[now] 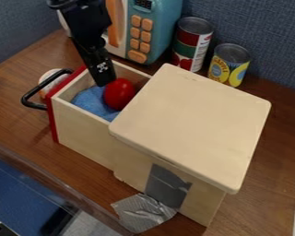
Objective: Pick the red thing out of the drawer and put it on the left side of the table
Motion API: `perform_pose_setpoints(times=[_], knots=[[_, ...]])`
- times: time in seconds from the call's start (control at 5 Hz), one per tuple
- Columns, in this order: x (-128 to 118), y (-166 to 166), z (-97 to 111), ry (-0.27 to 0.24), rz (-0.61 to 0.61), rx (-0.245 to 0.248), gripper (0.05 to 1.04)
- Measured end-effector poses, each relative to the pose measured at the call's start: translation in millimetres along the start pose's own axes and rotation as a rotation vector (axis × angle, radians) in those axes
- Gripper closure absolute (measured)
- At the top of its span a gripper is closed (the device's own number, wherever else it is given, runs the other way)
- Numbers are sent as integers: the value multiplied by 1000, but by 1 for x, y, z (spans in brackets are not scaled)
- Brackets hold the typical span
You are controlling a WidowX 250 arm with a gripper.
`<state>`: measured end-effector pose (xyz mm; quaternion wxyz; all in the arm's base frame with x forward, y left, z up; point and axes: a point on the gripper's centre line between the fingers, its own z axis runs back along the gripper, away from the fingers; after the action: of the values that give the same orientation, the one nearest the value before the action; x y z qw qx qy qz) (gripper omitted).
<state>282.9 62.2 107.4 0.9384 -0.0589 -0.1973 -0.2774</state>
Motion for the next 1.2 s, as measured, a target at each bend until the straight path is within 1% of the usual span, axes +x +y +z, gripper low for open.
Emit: perform_pose_setpoints(times=[0.2,0.4,0.6,0.8,1.0,1.2], knots=[[-3,-2,-6,10,4,-25,83],[-4,-6,-6,-19,-91,-92,83],[-9,-6,1,-82,-198,-154,83],[-12,-5,3,-113,-276,-159,83],[-17,-6,-3,-111,-279,-168,85],[-18,-6,-11,-130,-237,-152,85]])
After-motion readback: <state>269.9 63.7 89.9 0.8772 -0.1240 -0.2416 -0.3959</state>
